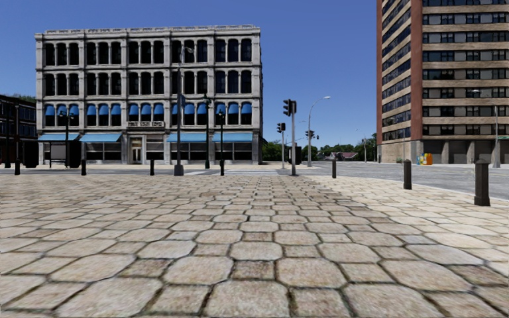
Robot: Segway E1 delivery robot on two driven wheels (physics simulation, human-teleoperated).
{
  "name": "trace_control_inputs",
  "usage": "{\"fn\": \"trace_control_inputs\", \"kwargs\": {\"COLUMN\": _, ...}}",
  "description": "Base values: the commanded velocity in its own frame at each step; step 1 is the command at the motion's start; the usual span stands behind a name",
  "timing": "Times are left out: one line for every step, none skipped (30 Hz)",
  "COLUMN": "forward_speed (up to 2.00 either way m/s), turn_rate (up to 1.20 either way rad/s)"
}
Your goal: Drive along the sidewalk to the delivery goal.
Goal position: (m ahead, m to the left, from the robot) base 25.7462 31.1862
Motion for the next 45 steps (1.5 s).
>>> {"fn": "trace_control_inputs", "kwargs": {"forward_speed": 2.00, "turn_rate": 0.00}}
{"fn": "trace_control_inputs", "kwargs": {"forward_speed": 2.00, "turn_rate": 0.00}}
{"fn": "trace_control_inputs", "kwargs": {"forward_speed": 2.00, "turn_rate": 0.00}}
{"fn": "trace_control_inputs", "kwargs": {"forward_speed": 2.00, "turn_rate": 0.00}}
{"fn": "trace_control_inputs", "kwargs": {"forward_speed": 2.00, "turn_rate": 0.00}}
{"fn": "trace_control_inputs", "kwargs": {"forward_speed": 2.00, "turn_rate": 0.00}}
{"fn": "trace_control_inputs", "kwargs": {"forward_speed": 2.00, "turn_rate": 0.00}}
{"fn": "trace_control_inputs", "kwargs": {"forward_speed": 2.00, "turn_rate": 0.00}}
{"fn": "trace_control_inputs", "kwargs": {"forward_speed": 2.00, "turn_rate": 0.00}}
{"fn": "trace_control_inputs", "kwargs": {"forward_speed": 2.00, "turn_rate": 0.00}}
{"fn": "trace_control_inputs", "kwargs": {"forward_speed": 2.00, "turn_rate": 0.00}}
{"fn": "trace_control_inputs", "kwargs": {"forward_speed": 2.00, "turn_rate": 0.00}}
{"fn": "trace_control_inputs", "kwargs": {"forward_speed": 2.00, "turn_rate": 0.00}}
{"fn": "trace_control_inputs", "kwargs": {"forward_speed": 2.00, "turn_rate": 0.00}}
{"fn": "trace_control_inputs", "kwargs": {"forward_speed": 2.00, "turn_rate": 0.00}}
{"fn": "trace_control_inputs", "kwargs": {"forward_speed": 2.00, "turn_rate": 0.00}}
{"fn": "trace_control_inputs", "kwargs": {"forward_speed": 2.00, "turn_rate": 0.00}}
{"fn": "trace_control_inputs", "kwargs": {"forward_speed": 2.00, "turn_rate": 0.00}}
{"fn": "trace_control_inputs", "kwargs": {"forward_speed": 2.00, "turn_rate": 0.00}}
{"fn": "trace_control_inputs", "kwargs": {"forward_speed": 2.00, "turn_rate": 0.00}}
{"fn": "trace_control_inputs", "kwargs": {"forward_speed": 2.00, "turn_rate": 0.00}}
{"fn": "trace_control_inputs", "kwargs": {"forward_speed": 2.00, "turn_rate": 0.00}}
{"fn": "trace_control_inputs", "kwargs": {"forward_speed": 2.00, "turn_rate": 0.00}}
{"fn": "trace_control_inputs", "kwargs": {"forward_speed": 2.00, "turn_rate": 0.00}}
{"fn": "trace_control_inputs", "kwargs": {"forward_speed": 2.00, "turn_rate": 0.00}}
{"fn": "trace_control_inputs", "kwargs": {"forward_speed": 2.00, "turn_rate": 0.00}}
{"fn": "trace_control_inputs", "kwargs": {"forward_speed": 2.00, "turn_rate": 0.00}}
{"fn": "trace_control_inputs", "kwargs": {"forward_speed": 2.00, "turn_rate": 0.00}}
{"fn": "trace_control_inputs", "kwargs": {"forward_speed": 2.00, "turn_rate": 0.00}}
{"fn": "trace_control_inputs", "kwargs": {"forward_speed": 2.00, "turn_rate": 0.00}}
{"fn": "trace_control_inputs", "kwargs": {"forward_speed": 2.00, "turn_rate": 0.00}}
{"fn": "trace_control_inputs", "kwargs": {"forward_speed": 2.00, "turn_rate": 0.00}}
{"fn": "trace_control_inputs", "kwargs": {"forward_speed": 2.00, "turn_rate": 0.00}}
{"fn": "trace_control_inputs", "kwargs": {"forward_speed": 2.00, "turn_rate": 0.00}}
{"fn": "trace_control_inputs", "kwargs": {"forward_speed": 2.00, "turn_rate": 0.00}}
{"fn": "trace_control_inputs", "kwargs": {"forward_speed": 2.00, "turn_rate": 0.00}}
{"fn": "trace_control_inputs", "kwargs": {"forward_speed": 2.00, "turn_rate": 0.00}}
{"fn": "trace_control_inputs", "kwargs": {"forward_speed": 2.00, "turn_rate": 0.00}}
{"fn": "trace_control_inputs", "kwargs": {"forward_speed": 2.00, "turn_rate": 0.00}}
{"fn": "trace_control_inputs", "kwargs": {"forward_speed": 2.00, "turn_rate": 0.00}}
{"fn": "trace_control_inputs", "kwargs": {"forward_speed": 2.00, "turn_rate": 0.00}}
{"fn": "trace_control_inputs", "kwargs": {"forward_speed": 2.00, "turn_rate": 0.00}}
{"fn": "trace_control_inputs", "kwargs": {"forward_speed": 2.00, "turn_rate": 0.00}}
{"fn": "trace_control_inputs", "kwargs": {"forward_speed": 2.00, "turn_rate": 0.00}}
{"fn": "trace_control_inputs", "kwargs": {"forward_speed": 2.00, "turn_rate": 0.00}}
